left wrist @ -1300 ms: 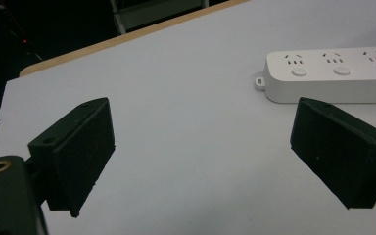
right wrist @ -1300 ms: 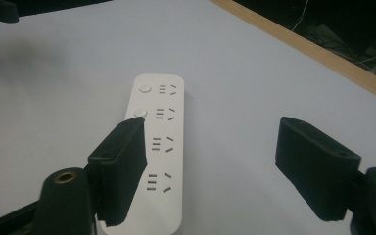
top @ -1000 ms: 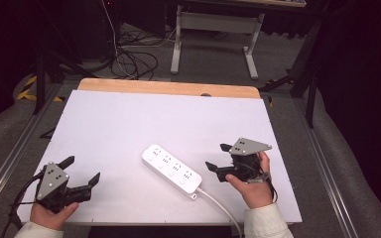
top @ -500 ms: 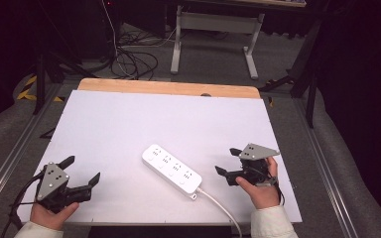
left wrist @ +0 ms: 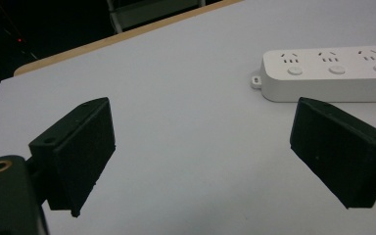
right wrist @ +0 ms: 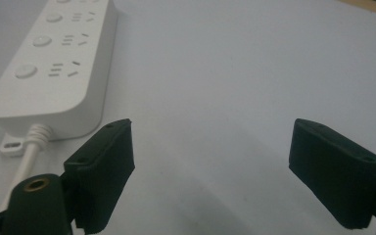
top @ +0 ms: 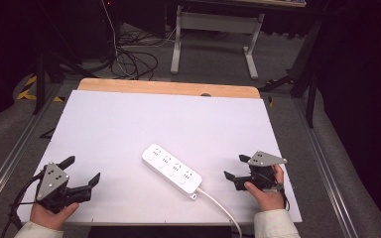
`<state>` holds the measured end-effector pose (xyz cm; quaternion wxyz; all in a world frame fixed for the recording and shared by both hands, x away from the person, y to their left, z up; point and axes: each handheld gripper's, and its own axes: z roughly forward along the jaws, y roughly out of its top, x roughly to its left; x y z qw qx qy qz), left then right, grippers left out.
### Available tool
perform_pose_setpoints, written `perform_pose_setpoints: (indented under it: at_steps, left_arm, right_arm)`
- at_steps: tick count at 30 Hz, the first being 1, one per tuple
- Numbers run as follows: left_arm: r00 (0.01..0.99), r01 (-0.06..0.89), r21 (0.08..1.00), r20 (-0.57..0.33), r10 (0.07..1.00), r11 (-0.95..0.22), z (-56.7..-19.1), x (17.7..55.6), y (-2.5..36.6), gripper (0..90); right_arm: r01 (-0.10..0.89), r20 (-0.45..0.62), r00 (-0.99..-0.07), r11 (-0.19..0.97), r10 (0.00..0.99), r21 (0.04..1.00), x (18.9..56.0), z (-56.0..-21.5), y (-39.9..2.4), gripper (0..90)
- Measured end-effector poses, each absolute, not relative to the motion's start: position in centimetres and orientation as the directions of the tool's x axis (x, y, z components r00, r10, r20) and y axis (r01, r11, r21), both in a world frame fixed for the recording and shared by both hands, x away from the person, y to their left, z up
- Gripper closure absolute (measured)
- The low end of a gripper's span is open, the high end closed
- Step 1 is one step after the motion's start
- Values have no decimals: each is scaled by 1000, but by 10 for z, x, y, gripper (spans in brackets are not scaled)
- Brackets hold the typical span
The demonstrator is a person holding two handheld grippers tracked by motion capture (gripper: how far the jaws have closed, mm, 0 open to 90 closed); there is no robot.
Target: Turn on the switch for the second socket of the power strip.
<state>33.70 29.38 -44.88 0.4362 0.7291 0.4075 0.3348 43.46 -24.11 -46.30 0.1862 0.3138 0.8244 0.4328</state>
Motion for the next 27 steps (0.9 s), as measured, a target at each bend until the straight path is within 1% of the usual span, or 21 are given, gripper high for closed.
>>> perform_pose_setpoints:
  at_steps: [4,11,16,18,22,27]
  left_arm:
    - [443,303,909,132,887,-287,-449,337,294,100]
    - [445,320,901,128,886,-291,-451,338,296,98]
    - [447,328,898,126,886,-293,-452,338,297,94]
    - [448,337,893,126,885,-298,-453,336,300,93]
    - [456,338,901,98,885,-273,-454,333,305,93]
    - [467,327,895,125,875,-302,-456,335,303,93]
  right_arm:
    - [383,-30,-716,429,697,818,433,-474,-249,170]
    - [403,-34,-695,428,719,809,424,-485,-259,170]
    - [417,-34,-663,407,748,812,423,-485,-262,183]
    - [428,-40,-656,416,754,802,423,-486,-261,189]
    - [427,-56,-659,433,750,794,423,-486,-258,188]
    - [408,-69,-662,437,746,802,421,-485,-258,188]
